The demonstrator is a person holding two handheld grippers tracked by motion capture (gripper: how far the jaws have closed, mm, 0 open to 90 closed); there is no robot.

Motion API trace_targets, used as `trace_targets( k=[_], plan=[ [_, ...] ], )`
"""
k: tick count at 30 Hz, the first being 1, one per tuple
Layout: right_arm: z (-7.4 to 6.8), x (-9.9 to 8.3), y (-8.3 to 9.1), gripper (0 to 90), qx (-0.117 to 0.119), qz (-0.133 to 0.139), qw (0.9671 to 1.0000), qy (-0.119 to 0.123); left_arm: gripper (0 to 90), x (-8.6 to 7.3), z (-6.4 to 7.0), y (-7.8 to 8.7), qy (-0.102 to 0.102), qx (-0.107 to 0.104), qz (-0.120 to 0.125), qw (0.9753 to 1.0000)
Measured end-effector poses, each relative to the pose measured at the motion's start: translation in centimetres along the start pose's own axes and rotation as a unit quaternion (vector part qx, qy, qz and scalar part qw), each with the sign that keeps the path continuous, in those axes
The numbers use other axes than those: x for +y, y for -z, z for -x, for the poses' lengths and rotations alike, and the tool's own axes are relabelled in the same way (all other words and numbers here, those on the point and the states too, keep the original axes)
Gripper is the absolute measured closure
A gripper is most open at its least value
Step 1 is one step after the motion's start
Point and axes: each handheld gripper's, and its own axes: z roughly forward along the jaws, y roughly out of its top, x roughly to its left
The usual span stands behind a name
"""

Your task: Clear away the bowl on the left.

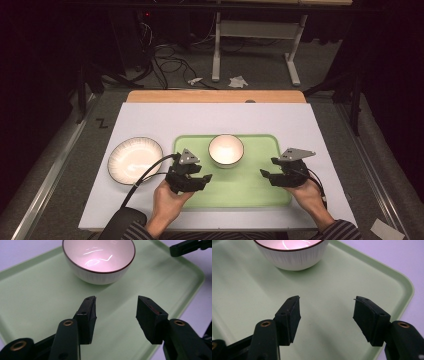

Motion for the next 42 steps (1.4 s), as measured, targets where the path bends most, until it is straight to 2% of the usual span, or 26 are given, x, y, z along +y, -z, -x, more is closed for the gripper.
trace_targets(
  k=[1,2,4,6,7,8,9,10,11,18,20,25,27,30,35,37,42],
  plan=[
    [-0.1,0.0,0.0,39.7,0.000,-0.002,1.0000,-0.001,50.0,0.0,0.4,-0.5,0.033,0.000,0.036,0.9988],
    [-0.1,0.0,0.0,39.7,0.001,-0.003,1.0000,-0.003,50.0,0.1,0.7,-1.0,0.061,0.001,0.064,0.9961],
    [-0.1,0.0,0.0,39.7,0.004,-0.006,1.0000,-0.002,50.0,0.1,0.4,-0.9,0.053,0.001,0.050,0.9973],
    [-0.2,0.0,0.0,39.7,0.004,-0.007,1.0000,-0.003,50.0,0.1,0.4,-1.1,0.060,0.003,0.059,0.9964],
    [-0.2,0.0,0.0,39.7,0.004,-0.007,1.0000,-0.003,50.0,0.2,0.8,-1.5,0.087,-0.003,0.090,0.9921],
    [-0.2,0.0,0.0,39.7,0.003,-0.007,1.0000,-0.003,50.0,0.3,0.7,-1.5,0.101,-0.005,0.099,0.9899],
    [-0.2,0.0,0.0,39.7,0.004,-0.007,1.0000,-0.003,50.0,0.3,0.6,-1.6,0.107,-0.006,0.100,0.9892],
    [-0.2,-0.1,0.0,39.7,0.003,-0.006,1.0000,-0.003,50.1,0.5,0.9,-2.2,0.166,0.002,0.147,0.9751],
    [-0.2,-0.1,0.0,39.7,0.004,-0.007,1.0000,-0.003,50.4,0.5,0.7,-2.3,0.167,0.005,0.145,0.9753],
    [-0.4,-0.1,-0.1,39.7,0.008,-0.013,0.9999,0.000,49.5,0.6,-0.3,-3.0,0.185,0.017,0.142,0.9724],
    [-0.4,-0.1,-0.1,39.7,0.009,-0.013,0.9999,-0.001,49.1,0.4,-0.4,-3.2,0.181,0.024,0.139,0.9733],
    [-0.4,-0.1,-0.1,39.7,0.010,-0.017,0.9998,-0.002,48.5,0.4,-0.5,-3.4,0.180,0.024,0.137,0.9738],
    [-0.4,-0.1,-0.2,39.7,0.011,-0.017,0.9998,-0.002,48.4,0.4,-0.7,-3.6,0.178,0.029,0.131,0.9749],
    [-0.4,-0.1,-0.3,39.6,0.013,-0.021,0.9997,-0.001,48.3,0.4,-0.8,-3.8,0.181,0.033,0.129,0.9745],
    [-0.3,-0.1,-0.5,39.6,0.017,-0.032,0.9993,-0.007,47.4,0.3,-1.0,-4.3,0.180,0.042,0.119,0.9755],
    [-0.2,-0.2,-0.7,39.3,0.015,-0.045,0.9988,-0.010,47.0,0.3,-1.0,-4.4,0.183,0.047,0.115,0.9753],
    [0.0,-0.3,-0.7,39.2,0.013,-0.046,0.9988,-0.015,46.0,0.3,-1.2,-4.6,0.191,0.046,0.103,0.9751]
  ],
)
